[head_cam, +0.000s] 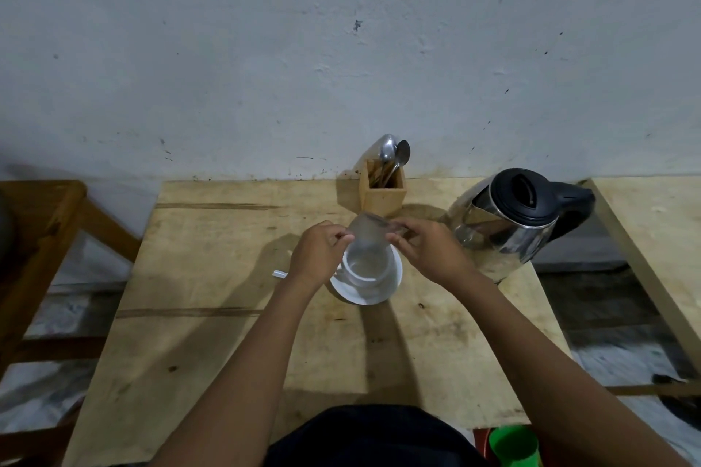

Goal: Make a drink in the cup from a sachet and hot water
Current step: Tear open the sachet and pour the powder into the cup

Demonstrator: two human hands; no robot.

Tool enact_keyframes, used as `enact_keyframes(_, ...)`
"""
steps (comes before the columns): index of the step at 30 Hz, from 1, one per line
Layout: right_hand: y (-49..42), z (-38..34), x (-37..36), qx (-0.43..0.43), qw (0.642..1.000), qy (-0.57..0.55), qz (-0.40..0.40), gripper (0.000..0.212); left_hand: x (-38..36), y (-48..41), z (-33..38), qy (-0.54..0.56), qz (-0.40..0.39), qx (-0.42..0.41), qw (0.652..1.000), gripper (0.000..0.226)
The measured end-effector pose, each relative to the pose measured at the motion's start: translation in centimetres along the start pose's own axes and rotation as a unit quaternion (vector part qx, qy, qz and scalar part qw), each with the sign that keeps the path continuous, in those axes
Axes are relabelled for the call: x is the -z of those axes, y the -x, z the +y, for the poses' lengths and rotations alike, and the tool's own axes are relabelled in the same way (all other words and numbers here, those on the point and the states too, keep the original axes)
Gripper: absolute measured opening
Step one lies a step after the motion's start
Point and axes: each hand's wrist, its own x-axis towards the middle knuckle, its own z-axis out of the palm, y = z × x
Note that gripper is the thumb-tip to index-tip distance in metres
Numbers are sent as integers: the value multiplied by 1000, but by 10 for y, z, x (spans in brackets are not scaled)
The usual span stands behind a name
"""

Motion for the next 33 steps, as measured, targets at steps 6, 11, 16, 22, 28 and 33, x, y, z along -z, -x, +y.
enact_keyframes(6, 7, 0, 2, -11, 1000, -17, 17, 21, -2, 3, 0, 52, 1, 13, 999, 16)
enact_keyframes(11, 10, -1, -7, -13, 999, -5, 49, 22, -3, 4, -2, 44, 8, 6, 999, 17)
enact_keyframes(16, 14, -1, -11, -9, 997, 13, 80, 22, -4, 5, -5, 38, 9, 9, 999, 20)
enact_keyframes(22, 14, -2, -15, 16, 992, 47, 119, 19, -4, 5, -5, 40, 10, 8, 999, 16)
enact_keyframes(28, 14, -3, -15, -5, 990, 30, 139, 18, -4, 6, -5, 39, 13, 5, 999, 17)
enact_keyframes(33, 13, -7, -12, -10, 991, 2, 136, 19, -3, 6, -4, 41, 14, 7, 999, 16)
